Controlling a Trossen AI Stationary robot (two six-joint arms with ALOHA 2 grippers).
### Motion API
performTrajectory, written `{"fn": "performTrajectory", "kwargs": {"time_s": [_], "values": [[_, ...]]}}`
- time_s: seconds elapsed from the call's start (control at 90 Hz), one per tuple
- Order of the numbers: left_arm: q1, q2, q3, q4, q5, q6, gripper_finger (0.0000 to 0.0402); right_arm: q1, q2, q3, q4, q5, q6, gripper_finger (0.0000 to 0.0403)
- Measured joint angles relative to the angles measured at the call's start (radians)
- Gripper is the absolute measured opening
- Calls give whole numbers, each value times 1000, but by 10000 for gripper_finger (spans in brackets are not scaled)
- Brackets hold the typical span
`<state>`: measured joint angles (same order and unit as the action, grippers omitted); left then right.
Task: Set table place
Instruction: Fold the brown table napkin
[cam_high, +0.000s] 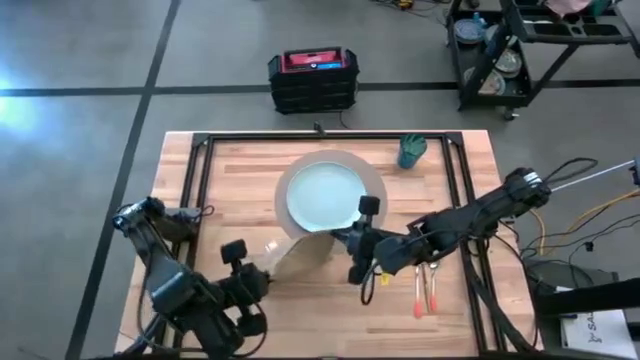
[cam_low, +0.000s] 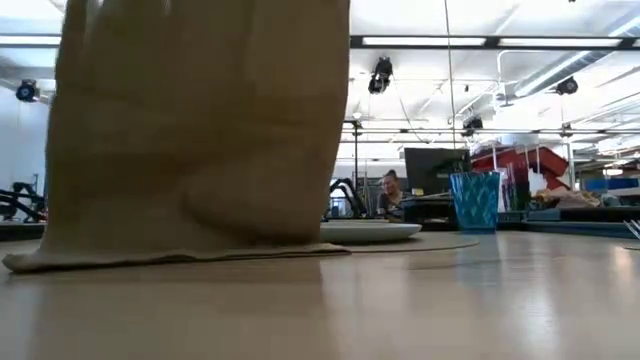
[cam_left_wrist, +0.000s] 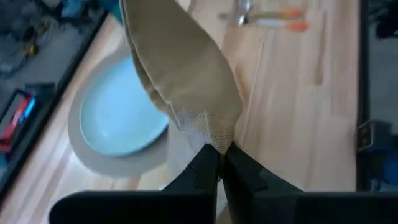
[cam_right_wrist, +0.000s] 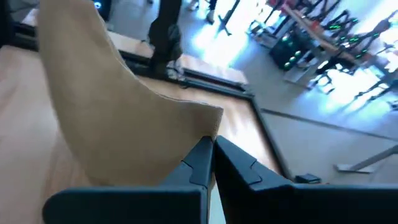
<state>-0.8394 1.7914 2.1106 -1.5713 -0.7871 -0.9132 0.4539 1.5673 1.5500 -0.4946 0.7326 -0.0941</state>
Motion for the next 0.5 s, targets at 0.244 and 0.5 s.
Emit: {"fn": "performTrajectory", "kwargs": {"time_s": [0.244,0.5], "values": [[10,-83,6,0,0,70,0,4,-6,76,-100,109,-48,0],[53,-213,-81,-1,-18,158,0,-54,-8,162,-101,128,-171,0]]}}
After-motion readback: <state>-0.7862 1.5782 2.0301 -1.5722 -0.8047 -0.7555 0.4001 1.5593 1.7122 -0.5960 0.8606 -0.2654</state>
